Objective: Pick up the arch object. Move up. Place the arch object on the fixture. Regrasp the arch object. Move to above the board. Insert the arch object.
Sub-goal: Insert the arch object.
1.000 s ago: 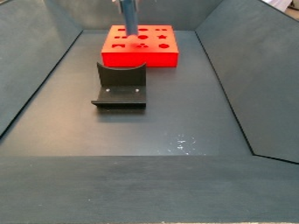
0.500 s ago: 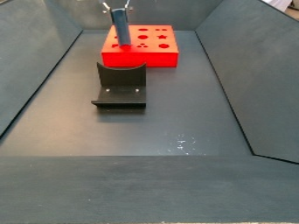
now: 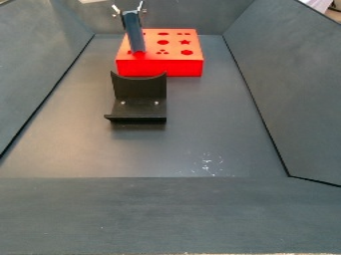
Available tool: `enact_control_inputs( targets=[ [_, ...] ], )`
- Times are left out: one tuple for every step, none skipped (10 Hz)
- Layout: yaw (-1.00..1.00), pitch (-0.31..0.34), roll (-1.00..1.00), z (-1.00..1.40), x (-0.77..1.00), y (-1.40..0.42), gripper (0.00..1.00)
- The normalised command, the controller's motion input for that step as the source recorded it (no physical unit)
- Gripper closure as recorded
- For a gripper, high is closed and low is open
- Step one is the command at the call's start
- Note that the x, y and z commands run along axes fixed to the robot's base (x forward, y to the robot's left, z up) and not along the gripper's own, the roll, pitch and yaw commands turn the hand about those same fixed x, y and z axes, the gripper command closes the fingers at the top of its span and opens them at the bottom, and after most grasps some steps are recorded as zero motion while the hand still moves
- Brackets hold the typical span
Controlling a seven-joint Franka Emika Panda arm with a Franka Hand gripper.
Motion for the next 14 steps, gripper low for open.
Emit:
enact_control_inputs(
  targets=[
    [0.00, 0.157, -0.11, -0.09, 0.75, -0.02, 1.00],
    [0.26, 0.000, 0.05, -0.02, 0.00, 0.00, 1.00],
    [0.00, -0.083, 0.13, -0.19, -0.06, 0.00, 1.00],
    [0.00, -0.216, 0.17, -0.37, 0.03, -0.01, 1.00],
    [0.00, -0.211, 0.36, -0.31, 0.17, -0.03, 1.00],
    [-0.04, -0.156, 0.43, -0.27, 0.25, -0.03, 1.00],
    [-0.15, -0.091, 0.19, -0.27, 0.18, 0.00, 1.00],
    [-0.10, -0.031, 0.04, -0.20, 0.04, 0.00, 1.00],
    [-0.01, -0.019, 0.03, -0.34, 0.01, 0.00, 1.00],
    [-0.01, -0.073, 0.06, -0.51, 0.00, 0.00, 1.00],
    [-0.02, -0.157, 0.08, -0.68, 0.00, 0.00, 1.00],
    [-0.01, -0.187, 0.00, -0.35, 0.00, 0.00, 1.00],
    [-0.03, -0.089, -0.08, -0.16, 0.05, 0.03, 1.00],
    [0.00, 0.000, 0.00, 0.00, 0.00, 0.00, 1.00]
  ],
)
